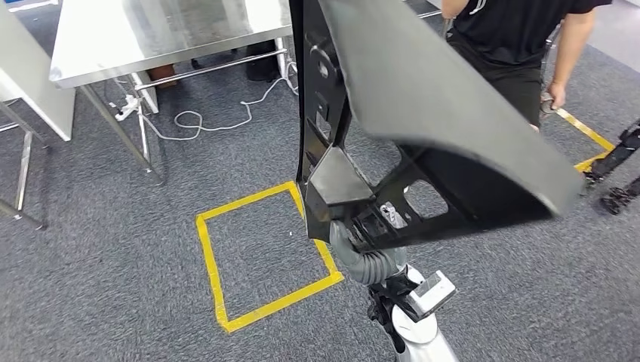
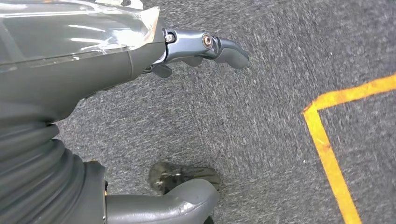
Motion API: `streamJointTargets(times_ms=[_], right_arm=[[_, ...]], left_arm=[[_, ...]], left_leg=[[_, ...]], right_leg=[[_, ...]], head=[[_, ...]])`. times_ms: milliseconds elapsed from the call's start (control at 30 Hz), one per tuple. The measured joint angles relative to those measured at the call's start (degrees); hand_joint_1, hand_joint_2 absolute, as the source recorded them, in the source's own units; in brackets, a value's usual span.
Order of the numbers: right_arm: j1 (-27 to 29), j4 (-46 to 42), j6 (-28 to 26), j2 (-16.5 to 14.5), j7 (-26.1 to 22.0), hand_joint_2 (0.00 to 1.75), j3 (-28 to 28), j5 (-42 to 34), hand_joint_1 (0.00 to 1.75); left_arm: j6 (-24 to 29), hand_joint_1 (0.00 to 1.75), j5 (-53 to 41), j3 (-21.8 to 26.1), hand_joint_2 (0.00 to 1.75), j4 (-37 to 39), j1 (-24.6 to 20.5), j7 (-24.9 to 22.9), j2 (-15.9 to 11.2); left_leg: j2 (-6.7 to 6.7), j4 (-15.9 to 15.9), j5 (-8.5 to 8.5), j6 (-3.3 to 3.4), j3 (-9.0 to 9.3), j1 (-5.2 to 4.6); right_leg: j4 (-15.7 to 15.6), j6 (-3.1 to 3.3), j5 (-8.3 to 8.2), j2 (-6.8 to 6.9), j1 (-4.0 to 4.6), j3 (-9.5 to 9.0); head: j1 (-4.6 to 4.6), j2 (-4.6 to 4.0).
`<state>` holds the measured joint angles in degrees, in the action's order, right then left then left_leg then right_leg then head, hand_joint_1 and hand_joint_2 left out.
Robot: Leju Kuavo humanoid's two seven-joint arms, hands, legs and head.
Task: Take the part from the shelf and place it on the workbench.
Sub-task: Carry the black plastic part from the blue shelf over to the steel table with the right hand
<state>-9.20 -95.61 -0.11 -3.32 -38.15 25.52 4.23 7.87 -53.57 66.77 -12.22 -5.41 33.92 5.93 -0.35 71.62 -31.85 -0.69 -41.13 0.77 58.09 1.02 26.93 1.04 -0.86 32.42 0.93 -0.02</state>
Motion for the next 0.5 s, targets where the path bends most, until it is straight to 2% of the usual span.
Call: streamJointTargets(times_ms=[33,67,100,133,200,233,300,367,400,433,500], right_arm=[[0.01,0.13,-0.03,0.00,0.05,1.75,0.01,0.08,1.75],[0.01,0.24,-0.11,0.00,0.14,1.75,0.03,0.21,1.75],[-0.01,0.31,-0.26,-0.01,0.26,1.75,0.05,0.43,1.75],[-0.05,0.33,-0.47,-0.02,0.38,1.75,0.08,0.66,1.75],[-0.21,0.34,-0.95,-0.05,0.54,1.75,0.10,1.14,1.75],[-0.29,0.37,-1.28,-0.10,0.61,1.75,0.13,1.44,1.75],[-0.42,0.41,-1.98,-0.26,0.91,1.75,0.21,2.21,1.75],[-0.47,0.46,-2.57,-0.40,1.19,1.75,0.25,2.77,1.75],[-0.54,0.50,-2.74,-0.41,1.22,1.75,0.25,2.91,1.75],[-0.57,0.56,-2.84,-0.37,1.25,1.75,0.26,2.98,1.75],[-0.47,0.77,-2.91,-0.20,1.28,1.75,0.27,3.11,1.75]], left_arm=[[-0.01,0.00,0.00,-0.03,1.75,0.00,0.03,0.06,0.00],[-0.04,0.00,0.00,-0.05,1.75,0.00,0.08,0.16,0.00],[-0.09,0.00,0.00,-0.08,1.75,0.00,0.12,0.29,-0.01],[-0.14,0.00,0.00,-0.09,1.75,0.00,0.13,0.44,-0.03],[-0.24,0.00,-0.01,-0.12,1.75,-0.02,0.05,0.69,-0.12],[-0.29,0.00,-0.01,-0.13,1.75,-0.03,0.04,0.80,-0.14],[-0.37,0.00,-0.01,-0.14,1.75,-0.04,0.07,0.97,-0.19],[-0.40,0.00,0.00,-0.13,1.75,-0.03,0.15,1.03,-0.19],[-0.42,0.00,0.00,-0.13,1.75,-0.03,0.11,1.06,-0.15],[-0.43,0.00,0.01,-0.14,1.75,-0.02,0.03,1.09,-0.10],[-0.44,0.00,0.01,-0.14,1.75,-0.02,-0.18,1.11,0.00]], left_leg=[[0.15,2.16,-0.37,-0.02,-1.34,0.02],[0.22,2.09,0.38,0.08,-1.54,0.01],[0.39,-0.37,2.07,0.34,-0.44,-0.04],[0.86,-4.49,4.16,0.78,1.65,-0.17],[2.04,-11.57,6.74,1.79,5.36,-0.63],[2.40,-13.23,7.06,2.21,6.19,-0.91],[2.18,-13.97,6.97,2.72,6.36,-1.28],[1.73,-15.06,7.47,3.16,7.18,-0.89],[1.51,-15.66,7.77,3.35,7.64,-0.64],[1.27,-16.07,7.99,3.43,8.00,-0.40],[0.63,-16.13,7.94,3.44,8.04,-0.38]], right_leg=[[0.00,0.11,0.09,0.59,0.14,-0.03],[0.00,0.21,0.19,1.16,0.27,-0.10],[0.00,0.26,0.30,1.70,0.41,-0.24],[0.00,0.26,0.43,2.10,0.54,-0.42],[-0.05,0.07,0.70,2.72,0.81,-0.70],[-0.08,-0.13,0.79,2.96,0.87,-0.76],[-0.32,-0.67,0.87,3.46,0.97,-0.92],[0.30,-1.09,1.33,2.98,1.08,-0.78],[1.92,-1.09,2.11,2.11,1.09,-0.07],[4.84,-0.97,3.38,1.04,1.03,1.36],[12.59,-0.75,6.35,-0.34,0.83,5.40]], head=[[0.03,0.00],[0.03,0.00],[0.03,0.00],[0.03,0.00],[-0.13,0.01],[-0.12,0.01],[-0.02,0.01],[-0.07,0.01],[-0.15,0.01],[-0.34,0.01],[-0.52,0.00]])
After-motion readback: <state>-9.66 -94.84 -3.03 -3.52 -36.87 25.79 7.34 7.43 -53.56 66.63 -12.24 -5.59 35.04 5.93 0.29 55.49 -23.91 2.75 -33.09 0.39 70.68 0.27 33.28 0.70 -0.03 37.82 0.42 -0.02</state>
